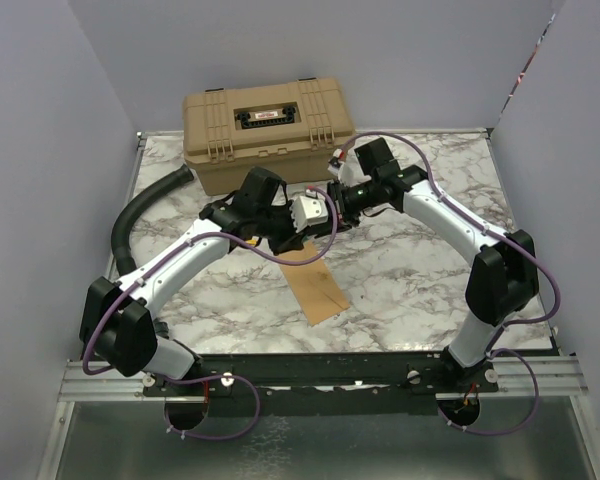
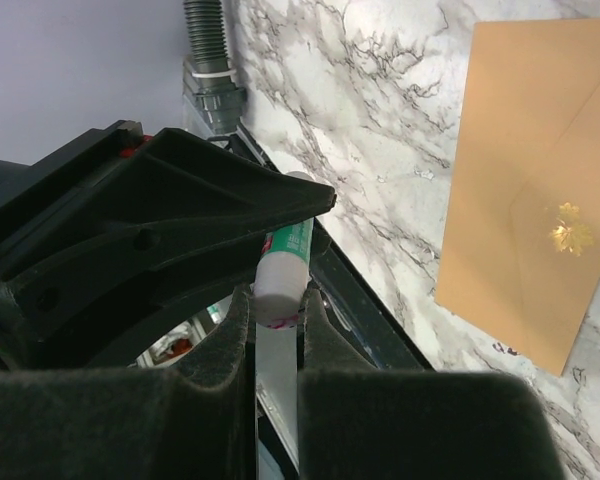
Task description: Place the letter into the envelope and seal it
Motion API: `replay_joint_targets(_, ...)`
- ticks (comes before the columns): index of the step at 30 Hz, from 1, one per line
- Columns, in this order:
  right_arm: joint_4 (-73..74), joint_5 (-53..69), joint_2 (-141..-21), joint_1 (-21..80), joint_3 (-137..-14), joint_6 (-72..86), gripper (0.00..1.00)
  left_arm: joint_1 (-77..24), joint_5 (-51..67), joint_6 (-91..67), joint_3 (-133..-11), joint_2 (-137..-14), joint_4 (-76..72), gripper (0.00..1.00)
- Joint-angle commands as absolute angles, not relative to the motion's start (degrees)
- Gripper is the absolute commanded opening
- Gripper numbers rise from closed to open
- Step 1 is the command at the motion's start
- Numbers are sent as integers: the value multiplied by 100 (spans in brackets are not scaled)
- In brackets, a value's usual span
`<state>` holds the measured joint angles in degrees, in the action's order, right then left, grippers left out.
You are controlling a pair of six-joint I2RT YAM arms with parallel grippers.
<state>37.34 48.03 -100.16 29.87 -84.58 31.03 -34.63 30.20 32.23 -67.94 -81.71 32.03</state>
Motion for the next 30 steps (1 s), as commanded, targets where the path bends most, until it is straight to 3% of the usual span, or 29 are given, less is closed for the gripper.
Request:
replay_joint_targets(1, 3889, 5150, -10392, 3594, -8138, 3304, 0, -3950, 4615, 3133, -7550, -7973, -50, 0)
replay_joint_targets(11, 4082, 5068, -10735, 3699, -8159, 3257, 0, -3955, 4522, 2628, -7254, -8090, -1420, 0)
replay_joint_targets(15, 4147, 5100, -10814, 3689, -8267, 3215, 0, -3932, 4447, 2539, -7187, -8138, -1416, 0)
replay_joint_targets(21, 4229, 4547, -10479, 3329, -8846, 3279, 0, -3625, 3809, 2499, -5964, -7484, -839, 0)
replay_joint_targets(24, 3999, 4379, -10141, 2935, -8919, 3446, 13, -3479, 3560, 2059, -5224, -7063, -839, 0)
replay_joint_targets(30, 3731, 4079, -9588, 2561, -9214, 3705, 59, -3217, 3244, 1394, -4418, -6687, -948, 0)
